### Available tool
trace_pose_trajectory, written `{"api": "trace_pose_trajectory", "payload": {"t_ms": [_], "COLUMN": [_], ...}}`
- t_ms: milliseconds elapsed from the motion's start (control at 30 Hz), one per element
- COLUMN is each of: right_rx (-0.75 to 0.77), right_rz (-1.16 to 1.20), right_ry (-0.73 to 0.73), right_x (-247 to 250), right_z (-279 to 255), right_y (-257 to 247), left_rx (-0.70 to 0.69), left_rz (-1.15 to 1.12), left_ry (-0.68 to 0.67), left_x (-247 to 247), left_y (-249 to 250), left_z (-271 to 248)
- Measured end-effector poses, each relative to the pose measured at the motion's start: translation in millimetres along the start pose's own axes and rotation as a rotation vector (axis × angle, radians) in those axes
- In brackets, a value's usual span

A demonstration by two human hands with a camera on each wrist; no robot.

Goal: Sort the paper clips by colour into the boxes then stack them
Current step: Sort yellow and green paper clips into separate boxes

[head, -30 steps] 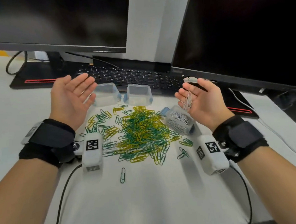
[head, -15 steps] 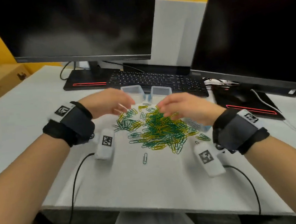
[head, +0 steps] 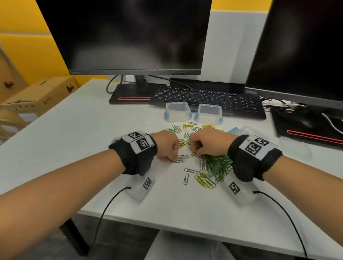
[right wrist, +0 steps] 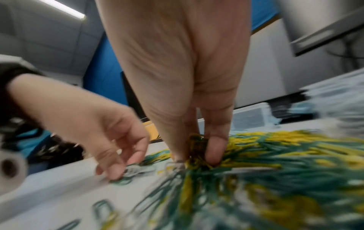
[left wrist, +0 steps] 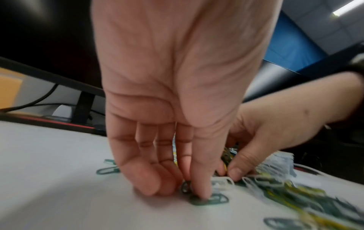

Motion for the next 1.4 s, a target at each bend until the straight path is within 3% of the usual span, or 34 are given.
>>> {"api": "trace_pose_trajectory", "payload": {"t_ms": [133, 267, 400, 567, 667, 800, 933, 1133, 1300, 1400], "right_rx": [-0.044, -0.038, -0.090, -0.085, -0.076, -0.066, -0.091, -0.158, -0.095, -0.083], "right_rz": [0.087, 0.086, 0.139, -0.013, -0.032, 0.044, 0.072, 0.008, -0.071, -0.113], "right_ry": [0.033, 0.039, -0.041, -0.125, -0.155, -0.116, -0.073, -0.100, -0.134, -0.196], "right_x": [15, 19, -1, -16, -16, -7, 0, -1, -9, -12], "right_z": [-7, 2, 15, 25, 23, 20, 21, 18, 20, 20], "right_y": [18, 1, -14, -22, -22, -14, -9, -1, -11, -16], "left_rx": [0.049, 0.075, 0.076, 0.093, 0.097, -0.002, -0.146, -0.210, -0.129, 0.036], "left_rz": [-0.260, -0.390, -0.297, -0.248, -0.052, 0.138, 0.150, 0.206, -0.125, -0.724], "left_ry": [0.009, -0.062, -0.029, -0.083, -0.045, 0.057, 0.015, -0.029, 0.115, 0.169], "left_x": [10, 12, 19, 12, 15, 19, 7, 3, 19, 27], "left_y": [-17, -27, -34, -43, -46, -33, -10, -5, -19, -32], "left_z": [-1, -3, -5, -7, -7, -6, -3, 1, -1, -5]}}
Point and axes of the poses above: each hand's wrist, its own z-axis towards the middle knuckle, its own x-axis out of the back of the hand, y = z × x, the point moved 6 cm from there along z, towards the middle knuckle, and after that the axes turned 4 degrees about y, right-handed, at the moved point
